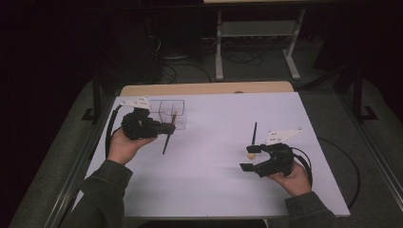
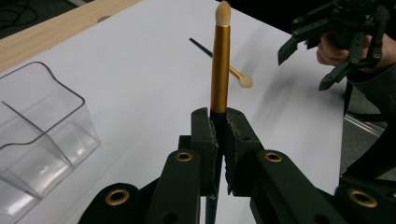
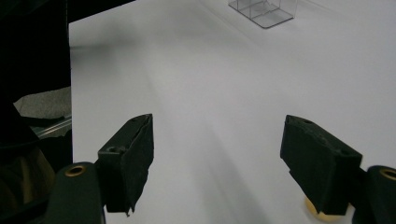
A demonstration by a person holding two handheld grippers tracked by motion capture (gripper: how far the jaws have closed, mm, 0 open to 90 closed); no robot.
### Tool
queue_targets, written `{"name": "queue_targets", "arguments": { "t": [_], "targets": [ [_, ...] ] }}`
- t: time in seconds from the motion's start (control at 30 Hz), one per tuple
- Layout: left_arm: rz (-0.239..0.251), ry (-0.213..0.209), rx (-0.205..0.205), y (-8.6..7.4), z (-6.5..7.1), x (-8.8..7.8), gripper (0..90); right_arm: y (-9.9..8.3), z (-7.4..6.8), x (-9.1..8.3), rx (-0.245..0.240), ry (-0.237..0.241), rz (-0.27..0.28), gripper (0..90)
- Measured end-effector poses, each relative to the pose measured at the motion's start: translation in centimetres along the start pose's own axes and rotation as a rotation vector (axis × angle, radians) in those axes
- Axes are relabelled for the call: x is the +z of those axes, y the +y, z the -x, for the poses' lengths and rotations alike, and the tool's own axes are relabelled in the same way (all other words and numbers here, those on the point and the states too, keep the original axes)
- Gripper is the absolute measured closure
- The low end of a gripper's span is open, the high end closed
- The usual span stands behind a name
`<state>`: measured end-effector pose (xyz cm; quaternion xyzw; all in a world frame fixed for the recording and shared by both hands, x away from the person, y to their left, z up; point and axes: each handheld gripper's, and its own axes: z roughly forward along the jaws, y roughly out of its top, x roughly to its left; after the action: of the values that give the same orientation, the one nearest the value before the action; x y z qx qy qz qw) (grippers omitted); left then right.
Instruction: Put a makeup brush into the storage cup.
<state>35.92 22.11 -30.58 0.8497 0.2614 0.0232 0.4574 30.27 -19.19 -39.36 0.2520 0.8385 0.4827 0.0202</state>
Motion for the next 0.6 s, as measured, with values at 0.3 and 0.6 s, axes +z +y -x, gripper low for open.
{"name": "queue_targets", "arguments": {
  "t": [0.3, 0.6],
  "targets": [
    [-0.006, 0.001, -0.004, 1.4, -0.7, -0.3, 83.3, -0.4, 0.1, -0.6, 0.004, -0.002, 0.010, 23.7],
    [-0.002, 0.028, -0.014, 3.0, -1.8, -0.9, 83.3, -0.8, 0.2, -0.8, 0.010, -0.012, 0.009, 22.2]
  ]
}}
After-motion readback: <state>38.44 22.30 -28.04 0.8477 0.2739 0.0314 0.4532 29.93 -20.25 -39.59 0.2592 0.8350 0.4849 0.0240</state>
